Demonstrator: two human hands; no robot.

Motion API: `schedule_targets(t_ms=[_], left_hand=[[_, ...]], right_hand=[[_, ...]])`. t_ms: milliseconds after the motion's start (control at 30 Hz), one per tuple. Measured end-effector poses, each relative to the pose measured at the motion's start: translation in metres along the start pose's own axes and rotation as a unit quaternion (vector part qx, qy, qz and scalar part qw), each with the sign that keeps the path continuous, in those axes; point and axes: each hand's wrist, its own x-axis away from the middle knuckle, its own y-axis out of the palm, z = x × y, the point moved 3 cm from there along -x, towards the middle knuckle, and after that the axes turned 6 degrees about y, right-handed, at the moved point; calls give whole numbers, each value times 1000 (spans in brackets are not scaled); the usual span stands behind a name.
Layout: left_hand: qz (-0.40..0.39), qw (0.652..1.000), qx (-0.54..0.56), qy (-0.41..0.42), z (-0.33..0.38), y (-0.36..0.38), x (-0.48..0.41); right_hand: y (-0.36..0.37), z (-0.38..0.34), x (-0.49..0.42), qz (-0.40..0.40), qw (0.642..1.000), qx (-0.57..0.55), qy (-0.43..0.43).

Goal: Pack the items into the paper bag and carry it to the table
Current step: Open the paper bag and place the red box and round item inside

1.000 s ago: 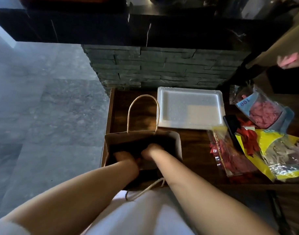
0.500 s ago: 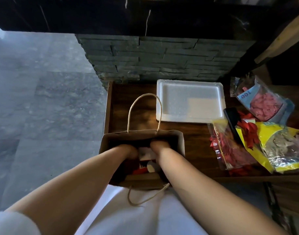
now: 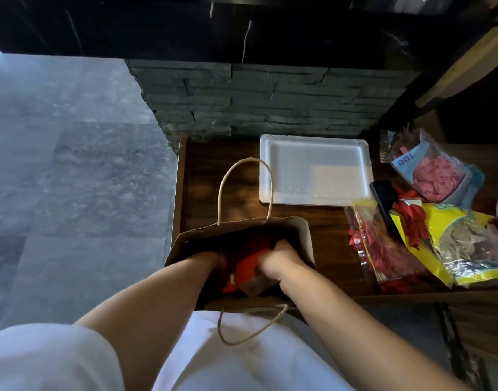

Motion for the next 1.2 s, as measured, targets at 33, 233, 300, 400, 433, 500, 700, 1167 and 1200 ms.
schedule_targets(t_ms=[33,233,300,400,433,500,700,1167,1200], left_hand=[[-1,1000,30,-6,-4,3,3],[65,995,21,69,30,0,12],[39,994,70,79,36,2,13],[30,988,112,103,33,8,24],[8,986,145,85,31,9,26],[-43,981,190,22,26,8,41],[-53,977,206,-8,0,3,39],[38,993,84,74,35,-7,45],[44,993,57,88,36,-8,43]], right_hand=[[1,1,2,-6,1000,1,-7],[-1,0,6,-32,999,10,-12],[-2,-3,9,0,999,34,-31],[1,-11,15,23,994,78,-69],[3,-13,16,16,994,69,-80],[7,-15,18,-21,996,-11,-88],[9,-9,12,-119,971,-201,48],[2,-3,1,-97,995,32,-21],[4,-3,2,-104,993,55,-30]])
